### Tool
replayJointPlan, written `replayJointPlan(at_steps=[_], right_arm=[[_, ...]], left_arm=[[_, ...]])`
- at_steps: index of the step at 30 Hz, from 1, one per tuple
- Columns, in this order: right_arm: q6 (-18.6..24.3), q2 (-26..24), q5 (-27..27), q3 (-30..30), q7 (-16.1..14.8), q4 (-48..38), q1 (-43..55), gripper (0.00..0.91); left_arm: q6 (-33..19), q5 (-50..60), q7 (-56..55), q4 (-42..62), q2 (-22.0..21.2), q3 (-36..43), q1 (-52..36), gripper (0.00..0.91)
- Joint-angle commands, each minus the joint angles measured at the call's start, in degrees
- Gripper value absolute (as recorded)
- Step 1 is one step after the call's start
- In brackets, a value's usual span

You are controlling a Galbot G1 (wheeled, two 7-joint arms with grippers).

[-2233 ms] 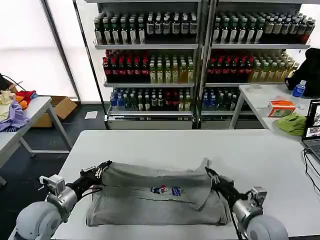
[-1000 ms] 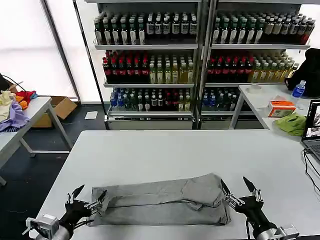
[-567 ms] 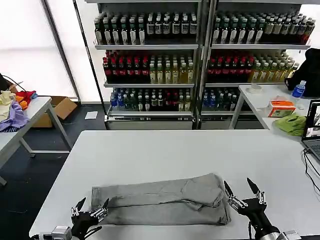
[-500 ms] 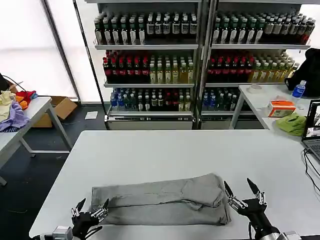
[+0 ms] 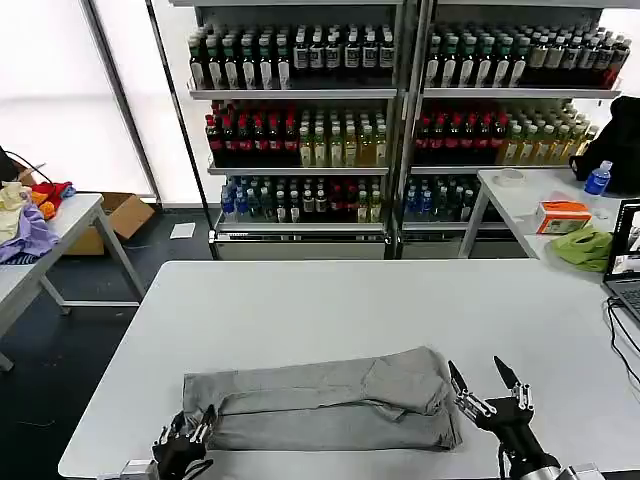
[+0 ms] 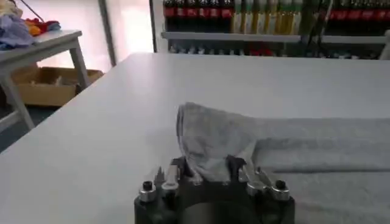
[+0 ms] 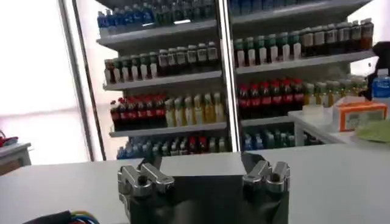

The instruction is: Fold and organize the clothes.

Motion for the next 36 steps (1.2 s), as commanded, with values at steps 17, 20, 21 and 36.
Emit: replayJointPlan(at_steps=[17, 20, 21, 36], right_arm=[[-0.20, -0.59, 1.81, 0.59, 0.40, 0.34, 0.18, 0.907], [-0.26, -0.63, 1.86, 0.09, 0.53, 0.04, 0.71, 0.907], [-0.27, -0.64, 1.88, -0.01, 0.58, 0.04, 0.78, 0.907], [-0.12, -0.44, 1.78, -0.87, 0.58, 1.32, -0.16, 0.907]], left_arm=[[0.15, -14.08, 2.84, 0.89, 6.40, -27.97, -4.39, 0.030], [0.90, -16.16, 4.84, 3.56, 10.12, -35.01, -4.53, 0.030], [1.01, -16.19, 5.39, 4.19, 11.17, -36.45, -4.59, 0.030], [8.55, -22.16, 1.07, -10.55, 18.60, -16.66, -11.73, 0.040]])
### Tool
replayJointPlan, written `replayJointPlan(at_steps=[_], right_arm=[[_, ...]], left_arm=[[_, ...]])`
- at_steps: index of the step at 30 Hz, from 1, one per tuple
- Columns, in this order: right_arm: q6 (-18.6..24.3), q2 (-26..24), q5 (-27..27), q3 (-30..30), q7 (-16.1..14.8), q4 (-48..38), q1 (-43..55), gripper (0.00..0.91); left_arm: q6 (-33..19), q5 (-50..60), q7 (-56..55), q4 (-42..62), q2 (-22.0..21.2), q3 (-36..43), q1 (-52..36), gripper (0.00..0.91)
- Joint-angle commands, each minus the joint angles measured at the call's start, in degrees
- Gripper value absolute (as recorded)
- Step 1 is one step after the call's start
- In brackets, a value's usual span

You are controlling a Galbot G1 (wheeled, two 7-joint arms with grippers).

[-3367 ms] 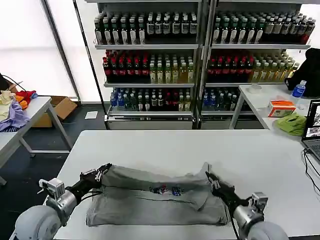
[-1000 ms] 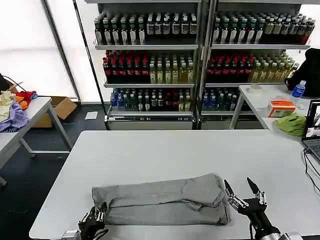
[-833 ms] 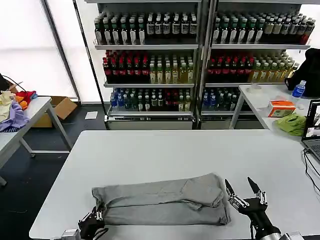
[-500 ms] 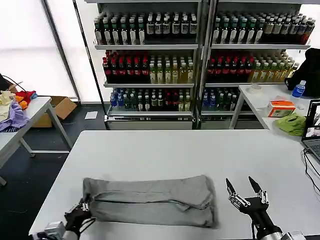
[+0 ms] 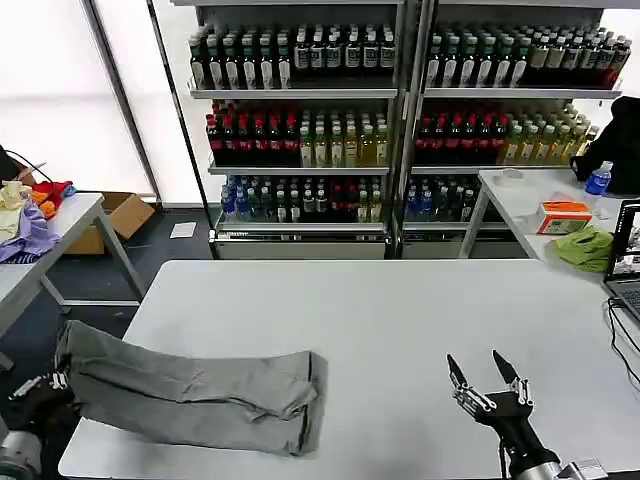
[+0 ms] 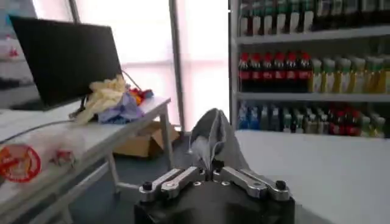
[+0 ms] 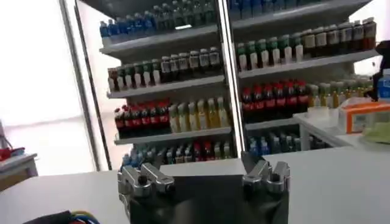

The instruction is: Fold and organize the clothes.

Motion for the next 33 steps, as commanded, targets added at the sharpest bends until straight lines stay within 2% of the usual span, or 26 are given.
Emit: replayJointPlan(at_steps=[1, 9, 19, 23, 24, 26, 28, 33], right_arm=[[0.14, 0.17, 0.02, -0.12, 0.02, 0.32, -0.26, 0.907], [-0.06, 2.20, -0.51, -0.65, 0.07, 0.98, -0.33, 0.907], [-0.63, 2.63, -0.67, -0.57, 0.15, 1.06, -0.61, 0.907], [-0.81, 2.91, -0.83, -0.69, 0.08, 1.05, -0.55, 0.907], [-0.80, 3.02, -1.15, -0.73, 0.04, 1.03, -0.56, 0.907], [-0.79, 3.23, -1.12, -0.84, -0.02, 1.38, -0.69, 0.907], [-0.85, 3.53, -0.95, -0.69, 0.02, 1.84, -0.83, 0.907], [-0.95, 3.57, -0.95, -0.93, -0.01, 2.28, -0.91, 0.907]], left_arm=[[5.14, -6.39, -2.76, -10.33, 6.00, 15.29, -6.09, 0.040], [5.08, -7.12, -6.65, -10.80, 3.46, 38.29, -7.17, 0.040], [4.12, -4.58, -7.17, -5.82, -1.76, 47.46, -8.85, 0.030], [4.10, -1.74, -7.07, -5.32, -3.98, 50.26, -7.62, 0.060], [4.09, -0.18, -7.03, -4.20, -5.09, 51.22, -7.48, 0.907], [4.53, 1.39, -7.07, -2.18, -6.54, 52.10, -8.23, 0.907], [7.11, 1.30, -9.15, -0.10, -7.98, 52.29, -9.64, 0.907], [6.70, 0.19, -9.29, -0.78, -9.05, 51.71, -10.37, 0.907]])
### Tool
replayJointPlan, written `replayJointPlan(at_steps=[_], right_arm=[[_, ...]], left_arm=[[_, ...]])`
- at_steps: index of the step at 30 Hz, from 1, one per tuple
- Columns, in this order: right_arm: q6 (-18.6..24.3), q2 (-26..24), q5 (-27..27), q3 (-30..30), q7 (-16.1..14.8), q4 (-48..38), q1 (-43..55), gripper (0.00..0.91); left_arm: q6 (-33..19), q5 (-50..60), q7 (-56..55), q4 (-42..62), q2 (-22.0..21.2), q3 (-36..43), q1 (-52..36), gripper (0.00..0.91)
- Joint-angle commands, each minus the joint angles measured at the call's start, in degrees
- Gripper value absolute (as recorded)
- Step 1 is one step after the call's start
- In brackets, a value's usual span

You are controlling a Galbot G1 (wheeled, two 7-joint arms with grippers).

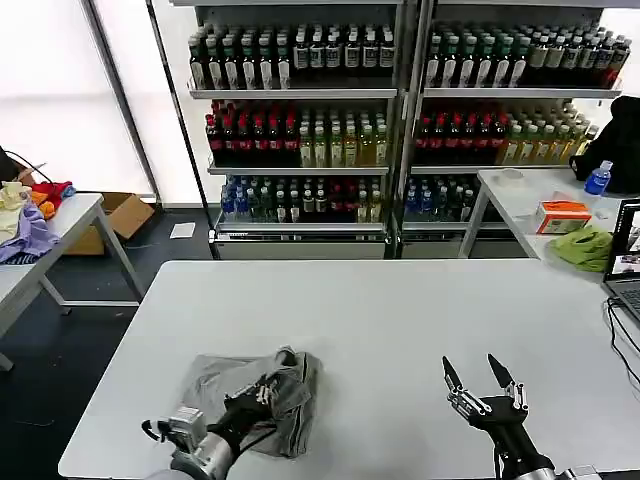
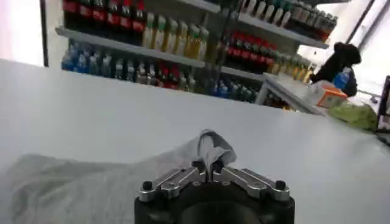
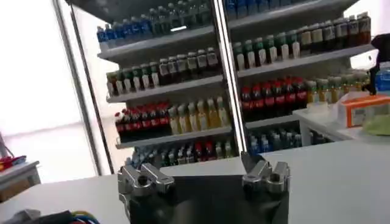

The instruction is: Fold and organize the clothes.

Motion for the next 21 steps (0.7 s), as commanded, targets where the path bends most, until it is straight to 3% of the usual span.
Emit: replayJointPlan(at_steps=[1, 7, 12, 17, 21], right_arm=[[-0.13, 0.35, -0.12, -0.19, 0.05, 0.32, 0.16, 0.907], [-0.33, 0.24, -0.06, -0.87, -0.01, 0.47, 0.53, 0.907], [-0.33, 0.00, -0.32, -1.54, -0.03, -0.10, 0.89, 0.907], [-0.04, -1.09, -1.23, -2.19, -0.22, -0.51, 1.19, 0.907], [0.26, -2.04, -1.02, -2.22, -0.34, -0.59, 1.69, 0.907]], left_arm=[[1.95, 1.53, -1.56, 2.24, -4.79, 6.43, -1.95, 0.907], [2.48, -3.17, -0.38, -7.71, -4.09, -0.90, 1.34, 0.907], [2.43, 3.71, 3.70, -14.18, -3.07, -12.59, 7.03, 0.907], [2.36, 0.43, 7.18, -10.14, -0.76, -26.70, 8.67, 0.907], [2.35, 3.60, 7.75, -2.61, 1.57, -27.31, 7.07, 0.907]])
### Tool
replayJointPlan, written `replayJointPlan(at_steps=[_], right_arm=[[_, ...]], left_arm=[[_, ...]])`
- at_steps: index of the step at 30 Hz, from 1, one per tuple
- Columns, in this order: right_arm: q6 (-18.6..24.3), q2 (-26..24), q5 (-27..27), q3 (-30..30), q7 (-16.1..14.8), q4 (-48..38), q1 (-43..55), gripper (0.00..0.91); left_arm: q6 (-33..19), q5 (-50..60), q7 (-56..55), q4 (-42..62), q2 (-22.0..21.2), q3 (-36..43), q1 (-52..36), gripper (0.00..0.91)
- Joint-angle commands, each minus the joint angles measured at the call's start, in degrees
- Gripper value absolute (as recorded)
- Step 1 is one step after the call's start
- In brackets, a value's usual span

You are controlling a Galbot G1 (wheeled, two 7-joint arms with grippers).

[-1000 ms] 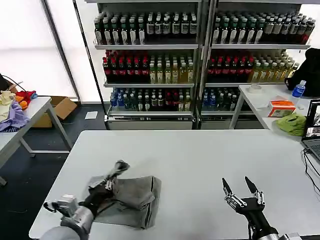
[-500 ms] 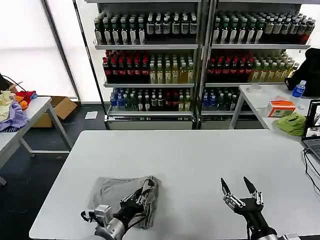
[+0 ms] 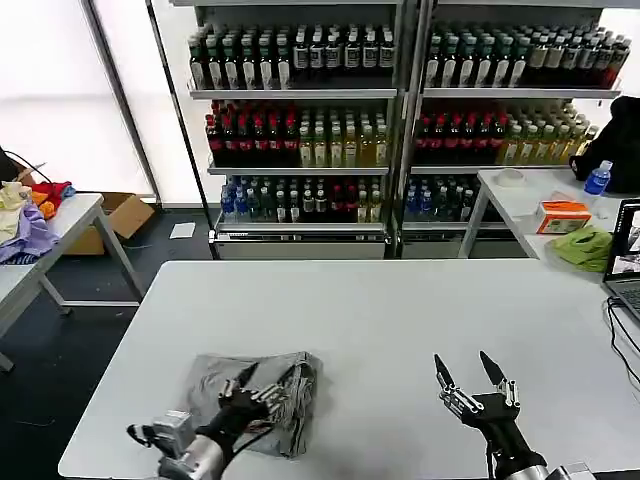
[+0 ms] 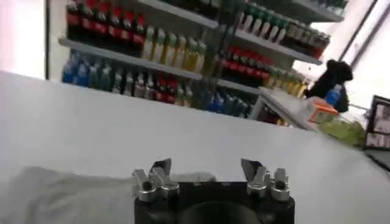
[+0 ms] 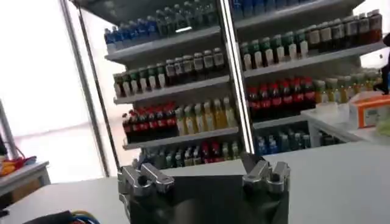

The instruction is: Fold and organize the clothes.

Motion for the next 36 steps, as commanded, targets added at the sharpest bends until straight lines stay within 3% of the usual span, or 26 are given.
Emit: replayJointPlan(at_steps=[1, 9, 12, 21, 32, 33, 34, 36], right_arm=[[0.46, -1.16, -0.35, -0.60, -0.05, -0.50, 0.61, 0.907], [0.31, -1.73, -0.86, -1.77, -0.07, -0.20, 1.03, 0.907], [0.51, -1.82, -0.83, -1.61, -0.11, -0.27, 0.68, 0.907], [1.81, -1.27, -1.43, -1.49, 0.00, -1.49, 0.06, 0.907], [2.15, -1.39, -1.31, -0.63, 0.08, -1.57, 0.31, 0.907], [2.14, -1.40, -1.31, -0.62, 0.11, -1.57, 0.35, 0.907], [2.13, -1.37, -1.30, -0.59, 0.15, -1.63, 0.50, 0.907], [2.13, -1.36, -1.28, -0.56, 0.15, -1.64, 0.58, 0.907]], left_arm=[[0.40, 3.60, 4.80, 6.74, 3.15, -16.66, 2.23, 0.907], [0.09, 3.87, 5.43, 14.03, 1.87, -13.73, 1.34, 0.907], [-2.73, 10.49, 5.80, 17.30, 1.76, -13.07, 1.23, 0.907], [-1.77, 10.12, 6.28, 20.52, 1.98, -11.64, -0.61, 0.907], [-1.76, 5.29, 7.11, 20.89, -0.89, -9.76, -0.69, 0.907], [-1.76, 4.21, 6.97, 20.44, -1.30, -9.51, -0.58, 0.433], [-1.79, 3.19, 6.68, 20.12, -1.98, -9.24, -0.44, 0.292], [-2.31, 1.35, 6.50, 19.51, -2.71, -8.55, -0.05, 0.101]])
